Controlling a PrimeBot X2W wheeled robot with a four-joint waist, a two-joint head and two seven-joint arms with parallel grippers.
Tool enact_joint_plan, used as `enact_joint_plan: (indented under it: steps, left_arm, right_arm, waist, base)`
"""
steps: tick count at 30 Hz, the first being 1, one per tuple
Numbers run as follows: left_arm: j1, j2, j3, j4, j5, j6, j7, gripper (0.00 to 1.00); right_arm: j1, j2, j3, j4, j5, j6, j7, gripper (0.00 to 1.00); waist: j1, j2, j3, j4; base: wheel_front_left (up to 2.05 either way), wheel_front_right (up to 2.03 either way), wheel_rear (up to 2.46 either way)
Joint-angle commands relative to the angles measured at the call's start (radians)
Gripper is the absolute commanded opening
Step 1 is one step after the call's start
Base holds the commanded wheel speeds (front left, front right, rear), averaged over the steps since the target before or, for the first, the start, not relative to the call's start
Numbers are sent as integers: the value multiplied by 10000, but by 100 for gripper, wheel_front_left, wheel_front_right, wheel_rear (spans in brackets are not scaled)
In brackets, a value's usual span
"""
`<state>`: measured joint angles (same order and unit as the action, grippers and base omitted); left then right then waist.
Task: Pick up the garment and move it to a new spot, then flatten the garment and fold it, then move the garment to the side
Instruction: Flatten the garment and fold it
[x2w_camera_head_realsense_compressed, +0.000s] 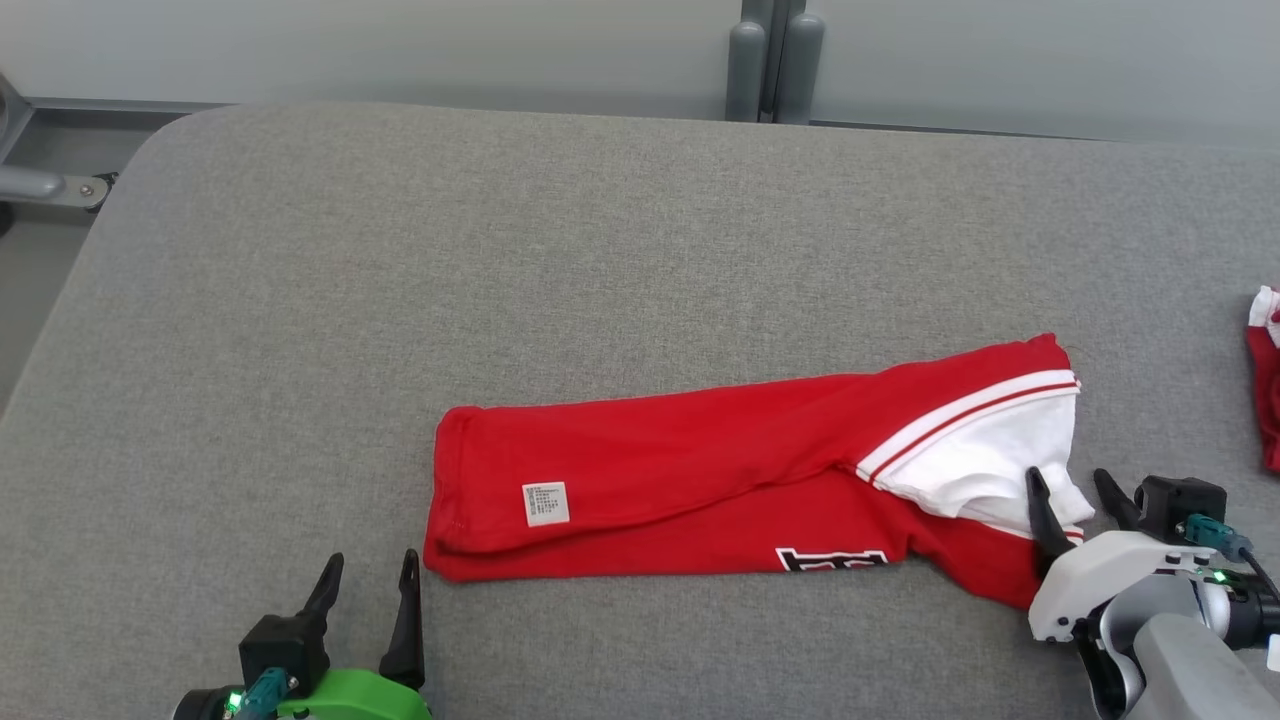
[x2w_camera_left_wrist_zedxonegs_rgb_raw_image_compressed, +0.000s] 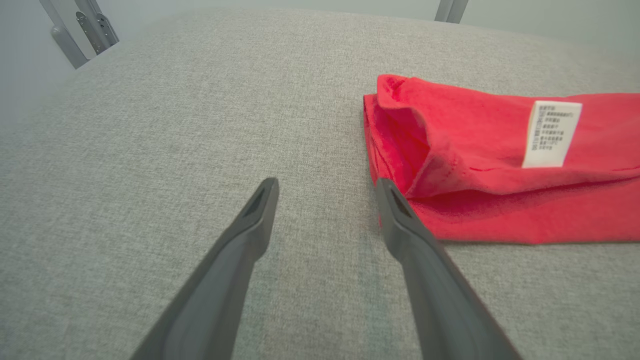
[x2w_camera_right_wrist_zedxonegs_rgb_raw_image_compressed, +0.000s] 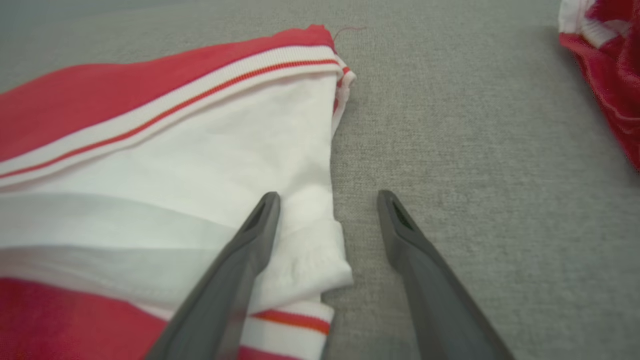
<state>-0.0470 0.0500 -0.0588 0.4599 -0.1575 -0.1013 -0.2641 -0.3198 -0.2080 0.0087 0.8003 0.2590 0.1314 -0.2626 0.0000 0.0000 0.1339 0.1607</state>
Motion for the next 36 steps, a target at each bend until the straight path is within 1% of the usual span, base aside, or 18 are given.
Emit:
enact_joint_plan:
  steps: [1, 2, 3, 6, 9, 13, 14, 15, 16, 19, 23, 26, 27, 30, 34, 36]
  left_arm:
    - [-170, 20, 38, -19, 96, 8, 8, 100]
    - [-192, 21, 49, -25, 104, 4, 8, 100]
    - [-217, 20, 35, -42, 122, 22, 8, 100]
    - [-301, 20, -14, -59, 119, 36, 8, 100]
    - [-314, 21, -81, -110, 97, 51, 8, 100]
    - [-293, 20, -147, -115, 108, 41, 8, 100]
    - [-301, 21, -159, -108, 111, 36, 8, 100]
    - [-317, 21, -176, -110, 110, 31, 8, 100]
    - [-333, 21, -183, -113, 104, 27, 8, 100]
    - [-335, 21, -185, -149, 114, 15, 8, 100]
    - [-234, 21, -142, -188, 155, -2, 8, 100]
    - [-123, 20, -114, -221, 138, -14, 8, 100]
    - [-123, 20, -114, -221, 138, -14, 8, 100]
    - [-52, 18, -106, -249, 91, -20, 8, 100]
    - [53, 20, -151, -279, -5, -28, 8, 100]
    - [87, 20, -184, -278, -30, -37, 8, 100]
  right_arm:
    - [-225, 28, 181, 289, 238, -16, -22, 100]
    - [-187, 150, 458, 541, 407, -13, 17, 100]
    - [-180, 322, 1005, 939, 828, 7, 78, 100]
    - [-265, 361, 1796, 1130, 1486, 22, 88, 100]
    - [-331, 270, 2409, 1207, 2048, 28, 89, 100]
    - [-291, 168, 2960, 1712, 2569, 27, 136, 100]
    - [-287, 183, 3122, 1847, 2665, 27, 210, 75]
    - [-293, 231, 3295, 1932, 2801, 28, 272, 32]
    - [-317, 242, 3442, 1999, 2903, 30, 308, 0]
    - [-483, 122, 3742, 2073, 3209, 17, 262, 0]
    - [-799, -440, 3602, 2168, 3443, -33, 126, 0]
    - [-947, -979, 3012, 2025, 3415, -81, 45, 0]
    - [-947, -979, 3012, 2025, 3415, -81, 45, 0]
    - [-885, -1149, 2225, 1520, 3094, -19, -5, 0]
    - [-665, -1292, 1306, 922, 2525, -19, -9, 0]
    - [-525, -1253, 1132, 494, 2209, -19, -12, 0]
  waist:
    - [0, 0, 67, 43]
    - [0, 0, 83, 44]
    - [0, 0, 112, 20]
    - [0, 0, 143, -14]
    - [0, 0, 137, -34]
    - [0, 0, 97, -27]
    - [0, 0, 94, -14]
    - [0, 0, 95, 0]
    - [0, 0, 96, 15]
    - [0, 0, 80, 60]
    - [0, 0, -38, 73]
    - [0, 0, -178, 37]
    - [0, 0, -178, 37]
    - [0, 0, -320, -49]
    - [0, 0, -495, -194]
    - [0, 0, -567, -257]
  base:
    - [0, 0, 0]
    - [0, 0, 0]
    - [0, 0, 0]
    - [0, 0, 0]
    - [0, 0, 0]
    - [0, 0, 0]
    - [0, 0, 0]
    - [0, 0, 0]
    - [0, 0, 0]
    - [0, 0, 0]
    - [0, 0, 0]
    - [0, 0, 0]
    - [0, 0, 0]
    - [0, 0, 0]
    - [0, 0, 0]
    - [0, 0, 0]
